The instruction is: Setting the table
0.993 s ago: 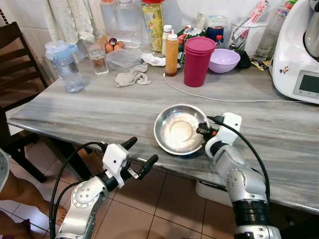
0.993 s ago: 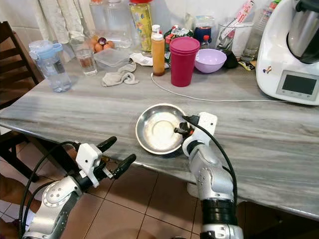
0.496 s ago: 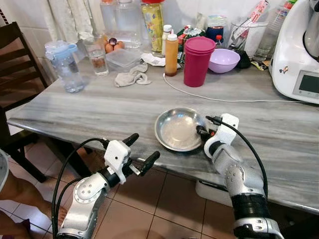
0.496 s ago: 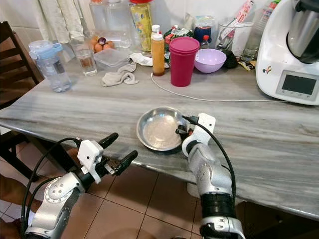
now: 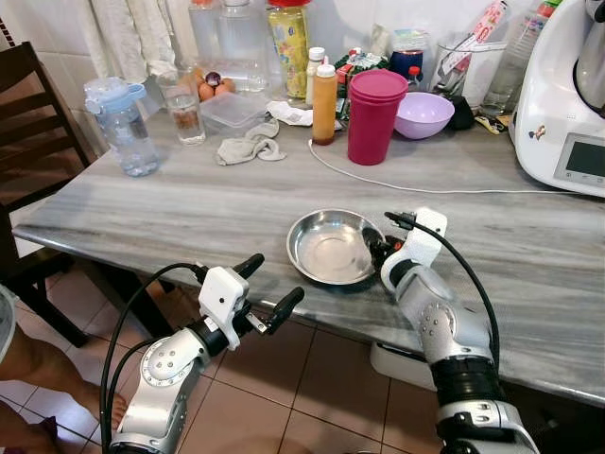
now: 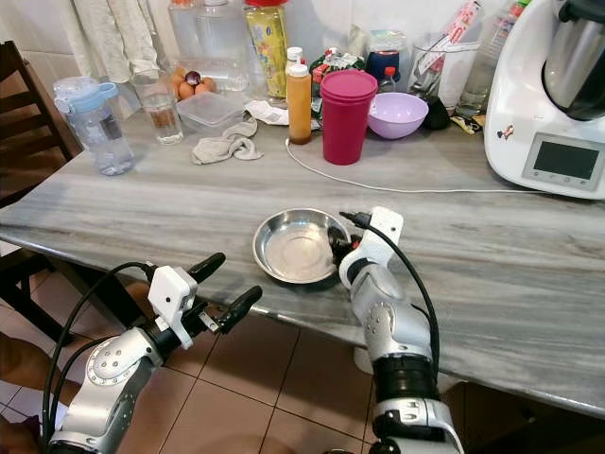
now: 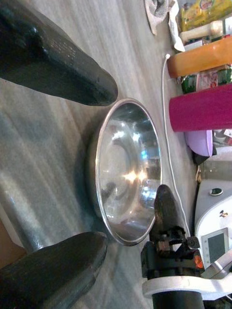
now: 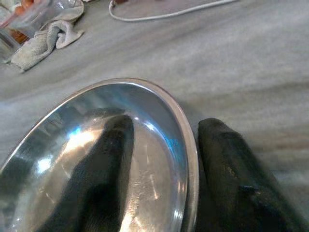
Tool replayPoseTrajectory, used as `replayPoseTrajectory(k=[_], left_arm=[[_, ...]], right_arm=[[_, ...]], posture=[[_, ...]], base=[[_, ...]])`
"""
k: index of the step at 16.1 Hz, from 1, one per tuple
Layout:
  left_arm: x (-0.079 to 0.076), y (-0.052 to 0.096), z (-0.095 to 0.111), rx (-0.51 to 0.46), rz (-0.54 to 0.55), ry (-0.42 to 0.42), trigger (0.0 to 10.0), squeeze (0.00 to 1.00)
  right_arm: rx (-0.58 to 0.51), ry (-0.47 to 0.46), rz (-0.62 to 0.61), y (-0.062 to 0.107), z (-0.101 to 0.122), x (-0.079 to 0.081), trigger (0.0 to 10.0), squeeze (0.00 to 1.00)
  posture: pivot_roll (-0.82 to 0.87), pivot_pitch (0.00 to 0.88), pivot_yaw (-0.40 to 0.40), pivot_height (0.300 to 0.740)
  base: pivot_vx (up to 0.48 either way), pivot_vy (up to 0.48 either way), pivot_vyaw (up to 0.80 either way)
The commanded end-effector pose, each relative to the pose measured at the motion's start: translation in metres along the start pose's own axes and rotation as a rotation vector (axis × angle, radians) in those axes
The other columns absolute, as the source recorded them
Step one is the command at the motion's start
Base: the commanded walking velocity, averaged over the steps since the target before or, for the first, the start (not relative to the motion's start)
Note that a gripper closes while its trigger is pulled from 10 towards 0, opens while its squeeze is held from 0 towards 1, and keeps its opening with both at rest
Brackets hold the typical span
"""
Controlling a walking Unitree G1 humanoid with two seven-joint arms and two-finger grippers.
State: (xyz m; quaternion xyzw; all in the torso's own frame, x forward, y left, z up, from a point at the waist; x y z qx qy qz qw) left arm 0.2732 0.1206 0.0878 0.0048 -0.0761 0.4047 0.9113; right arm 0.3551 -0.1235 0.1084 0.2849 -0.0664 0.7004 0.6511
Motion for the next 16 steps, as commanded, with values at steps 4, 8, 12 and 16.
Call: replayPoseTrajectory(k=[4, 8, 12, 16], left_arm=[[0.005, -0.001, 0.003, -0.006, 0.015, -0.022, 10.0, 0.0], [0.008, 0.0, 0.003, -0.006, 0.034, -0.024, 10.0, 0.0], [0.012, -0.002, 0.005, -0.01, 0.073, -0.025, 10.0, 0.0], [0.034, 0.001, 0.001, 0.059, 0.349, -0.103, 10.0, 0.0]], right_arm=[[-0.07, -0.004, 0.043, -0.002, 0.013, 0.009, 10.0, 1.0], [-0.129, 0.035, 0.05, 0.003, 0.021, 0.01, 10.0, 1.0], [-0.234, 0.188, 0.042, 0.013, 0.035, 0.011, 10.0, 1.0], [-0.331, 0.375, 0.028, 0.033, 0.044, 0.002, 10.0, 1.0]], posture=[[-0.21, 0.021, 0.029, 0.74], [-0.22, 0.022, 0.031, 0.74], [-0.22, 0.028, 0.031, 0.74], [-0.22, 0.029, 0.03, 0.74]], base=[[0.0, 0.0, 0.0], [0.0, 0.0, 0.0], [0.0, 0.0, 0.0], [0.0, 0.0, 0.0]])
Point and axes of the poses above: a point about 5 cm out from each wrist's last joint towards the gripper, its own y axis pointing back from the gripper into the wrist, its own z axis along the axis of the wrist's last joint, x = y × z, the point moved 1 cm from there along -y, pointing out of the wrist towards the gripper, and after that the axes turned 4 degrees about -y, right-handed, at the moved point
